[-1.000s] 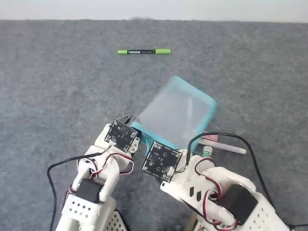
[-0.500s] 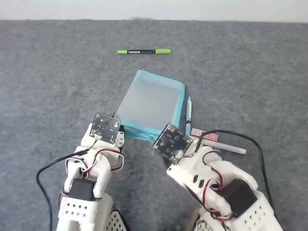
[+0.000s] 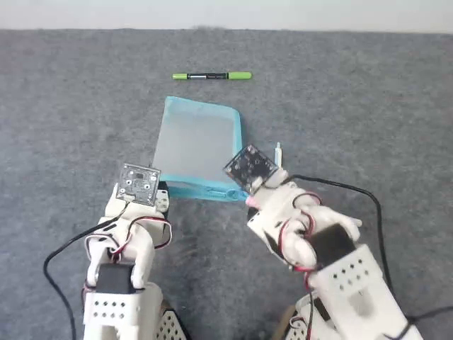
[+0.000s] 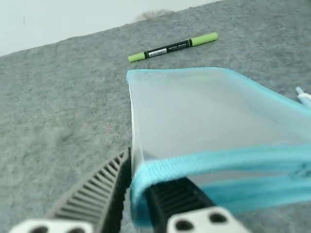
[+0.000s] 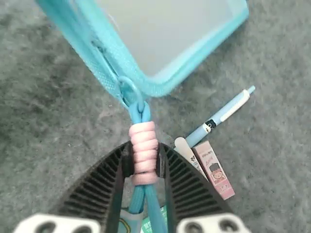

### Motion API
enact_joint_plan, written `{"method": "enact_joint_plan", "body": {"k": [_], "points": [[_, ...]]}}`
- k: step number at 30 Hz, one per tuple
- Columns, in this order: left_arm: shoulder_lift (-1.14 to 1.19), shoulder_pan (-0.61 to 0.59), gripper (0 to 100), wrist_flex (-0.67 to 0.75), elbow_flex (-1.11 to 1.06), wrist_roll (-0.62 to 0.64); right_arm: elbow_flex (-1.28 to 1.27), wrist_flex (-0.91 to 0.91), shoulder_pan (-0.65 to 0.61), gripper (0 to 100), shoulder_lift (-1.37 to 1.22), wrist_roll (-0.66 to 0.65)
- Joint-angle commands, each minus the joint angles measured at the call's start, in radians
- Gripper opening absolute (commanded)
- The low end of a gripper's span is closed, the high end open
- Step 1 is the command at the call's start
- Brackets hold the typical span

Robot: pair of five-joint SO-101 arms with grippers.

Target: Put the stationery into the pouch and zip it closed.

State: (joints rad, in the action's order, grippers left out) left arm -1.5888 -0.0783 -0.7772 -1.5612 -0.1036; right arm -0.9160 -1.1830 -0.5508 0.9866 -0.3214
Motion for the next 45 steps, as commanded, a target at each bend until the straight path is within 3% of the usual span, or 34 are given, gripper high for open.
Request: {"method": "enact_joint_plan", "body": {"k": [1,13,21,25,33,39,45], "points": [[-0.014,-0.048,1,0.025,0.062,0.034,0.048,0.010,0.071,0.7,-0.028,0.011],[-0.014,-0.064,1,0.025,0.062,0.037,0.048,-0.005,0.081,2.4,-0.038,0.011],[-0.014,-0.064,1,0.023,0.062,0.038,0.141,-0.177,0.087,32.6,-0.067,0.011],[-0.014,-0.066,1,0.023,0.062,0.040,0.216,-0.266,0.090,40.8,-0.136,0.003],[-0.009,-0.204,1,0.049,0.079,0.117,0.341,-0.265,0.352,33.8,-0.458,-0.071],[-0.012,-0.258,1,0.051,0.096,0.124,0.376,-0.179,0.395,32.8,-0.687,-0.092],[-0.014,-0.272,1,0.054,0.094,0.124,0.374,-0.104,0.387,32.8,-0.797,-0.226]]}}
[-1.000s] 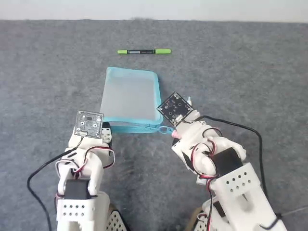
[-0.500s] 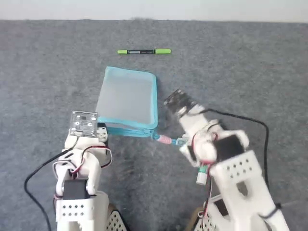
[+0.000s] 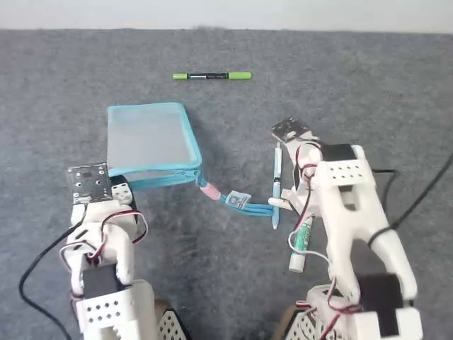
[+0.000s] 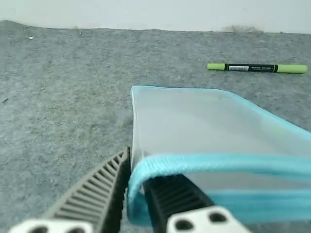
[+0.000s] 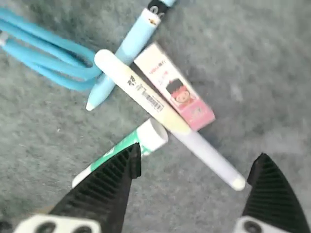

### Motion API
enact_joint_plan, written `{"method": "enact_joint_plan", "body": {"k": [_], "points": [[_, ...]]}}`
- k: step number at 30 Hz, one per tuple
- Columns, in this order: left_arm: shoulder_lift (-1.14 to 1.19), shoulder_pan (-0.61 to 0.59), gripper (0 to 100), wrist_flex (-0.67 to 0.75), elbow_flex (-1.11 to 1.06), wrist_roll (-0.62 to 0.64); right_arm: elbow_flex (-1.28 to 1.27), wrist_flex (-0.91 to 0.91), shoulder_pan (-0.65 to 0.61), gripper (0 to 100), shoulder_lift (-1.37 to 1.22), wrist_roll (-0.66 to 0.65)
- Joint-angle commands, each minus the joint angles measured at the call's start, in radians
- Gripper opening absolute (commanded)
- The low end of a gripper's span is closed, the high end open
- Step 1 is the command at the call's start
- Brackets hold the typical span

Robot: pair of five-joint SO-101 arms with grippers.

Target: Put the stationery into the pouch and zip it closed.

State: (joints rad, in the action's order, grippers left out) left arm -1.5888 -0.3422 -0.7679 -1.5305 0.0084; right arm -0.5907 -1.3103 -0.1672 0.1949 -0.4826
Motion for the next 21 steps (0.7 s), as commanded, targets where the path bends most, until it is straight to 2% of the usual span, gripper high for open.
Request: {"method": "enact_joint_plan", "body": {"k": [1,10,21], "points": [[-0.014,-0.008,1,0.048,0.064,0.012,0.048,0.021,0.005,32.8,-0.013,-0.086],[-0.011,-0.009,1,0.061,0.058,0.012,-0.025,0.122,0.045,32.6,-0.030,-0.443],[-0.012,-0.008,1,0.058,0.058,0.012,-0.132,0.245,0.160,32.1,-0.036,-0.586]]}}
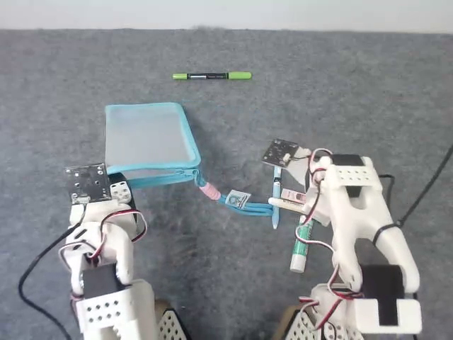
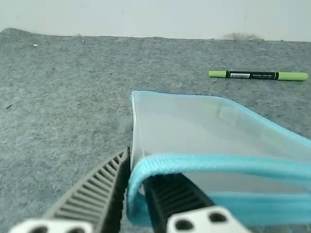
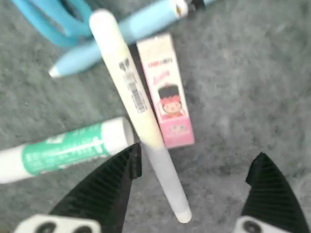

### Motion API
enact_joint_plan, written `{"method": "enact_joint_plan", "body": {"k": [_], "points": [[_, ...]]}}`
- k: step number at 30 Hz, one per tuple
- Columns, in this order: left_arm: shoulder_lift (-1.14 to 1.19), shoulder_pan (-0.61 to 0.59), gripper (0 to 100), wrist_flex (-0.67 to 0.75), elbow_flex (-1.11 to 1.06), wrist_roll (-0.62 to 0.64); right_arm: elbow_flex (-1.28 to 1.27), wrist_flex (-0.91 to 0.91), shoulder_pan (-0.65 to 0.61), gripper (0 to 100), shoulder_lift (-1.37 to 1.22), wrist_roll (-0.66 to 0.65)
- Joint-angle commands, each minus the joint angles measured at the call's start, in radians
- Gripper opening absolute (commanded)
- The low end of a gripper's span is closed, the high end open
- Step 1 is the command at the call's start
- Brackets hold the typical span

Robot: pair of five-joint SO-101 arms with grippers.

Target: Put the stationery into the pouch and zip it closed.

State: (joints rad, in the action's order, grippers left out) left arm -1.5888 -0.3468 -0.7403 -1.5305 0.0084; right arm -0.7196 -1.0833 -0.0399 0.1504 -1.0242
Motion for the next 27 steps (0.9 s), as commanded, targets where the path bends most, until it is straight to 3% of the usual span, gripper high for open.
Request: {"method": "enact_joint_plan", "body": {"k": [1,9,15,22,27], "points": [[-0.012,-0.003,1,0.031,0.058,0.012,-0.005,0.018,0.041,30.8,-0.004,-0.054],[-0.012,-0.003,1,0.031,0.056,0.012,0.009,0.091,0.073,16.3,-0.160,-0.052],[-0.012,-0.003,1,0.031,0.056,0.014,0.054,0.077,0.073,0.2,-0.163,0.112],[-0.011,-0.002,1,0.031,0.056,0.015,0.140,0.036,0.162,0.8,-0.154,0.292],[-0.014,0.072,1,0.034,0.025,0.017,0.295,-0.148,0.197,0.8,-0.153,0.373]]}}
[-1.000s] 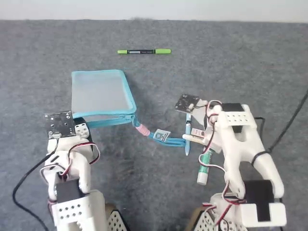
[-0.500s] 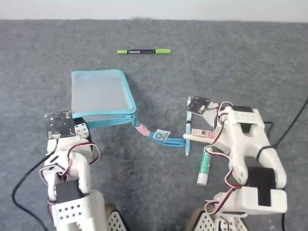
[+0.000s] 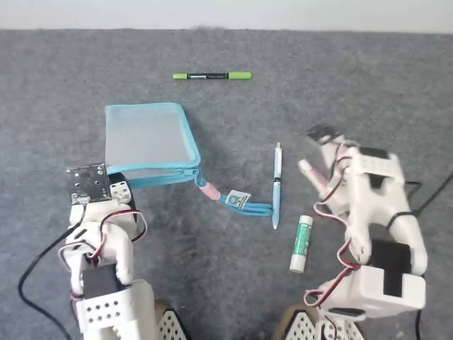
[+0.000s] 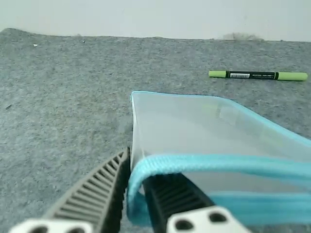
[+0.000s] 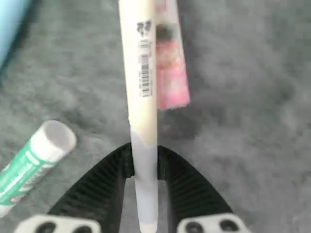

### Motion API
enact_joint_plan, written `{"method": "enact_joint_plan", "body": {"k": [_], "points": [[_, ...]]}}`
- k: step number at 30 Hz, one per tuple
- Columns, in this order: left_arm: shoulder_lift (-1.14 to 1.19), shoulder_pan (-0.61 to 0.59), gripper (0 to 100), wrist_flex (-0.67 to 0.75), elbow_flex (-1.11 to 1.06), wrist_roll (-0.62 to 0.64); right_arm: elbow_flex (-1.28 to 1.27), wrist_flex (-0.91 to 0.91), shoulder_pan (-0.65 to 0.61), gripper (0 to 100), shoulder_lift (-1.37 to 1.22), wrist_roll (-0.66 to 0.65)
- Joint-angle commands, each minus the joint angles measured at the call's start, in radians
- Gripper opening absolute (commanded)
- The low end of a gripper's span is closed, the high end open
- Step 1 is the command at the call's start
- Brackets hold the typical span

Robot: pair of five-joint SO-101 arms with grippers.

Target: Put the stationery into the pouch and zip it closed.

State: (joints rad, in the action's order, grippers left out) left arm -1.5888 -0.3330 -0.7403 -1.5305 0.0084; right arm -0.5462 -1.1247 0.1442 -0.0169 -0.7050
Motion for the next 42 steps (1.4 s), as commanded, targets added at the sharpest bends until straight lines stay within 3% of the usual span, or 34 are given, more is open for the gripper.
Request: {"method": "enact_joint_plan", "body": {"k": [1,11,19,25,34,42], "points": [[-0.014,0.089,1,0.035,0.015,0.017,0.157,-0.150,0.004,0.8,0.016,0.071],[-0.014,0.278,1,0.086,-0.056,0.017,0.344,-0.424,-0.222,0.8,0.177,0.212],[-0.014,0.302,1,0.086,-0.058,0.017,0.247,-0.553,-0.552,0.8,0.507,0.325],[-0.014,0.302,1,0.087,-0.058,0.015,0.250,-0.641,-0.773,0.8,0.536,0.364],[-0.014,0.302,1,0.087,-0.058,0.014,0.265,-0.625,-0.803,0.8,0.429,0.362],[-0.014,0.304,1,0.087,-0.054,0.012,0.476,-0.653,-0.797,0.8,0.182,0.405]]}}
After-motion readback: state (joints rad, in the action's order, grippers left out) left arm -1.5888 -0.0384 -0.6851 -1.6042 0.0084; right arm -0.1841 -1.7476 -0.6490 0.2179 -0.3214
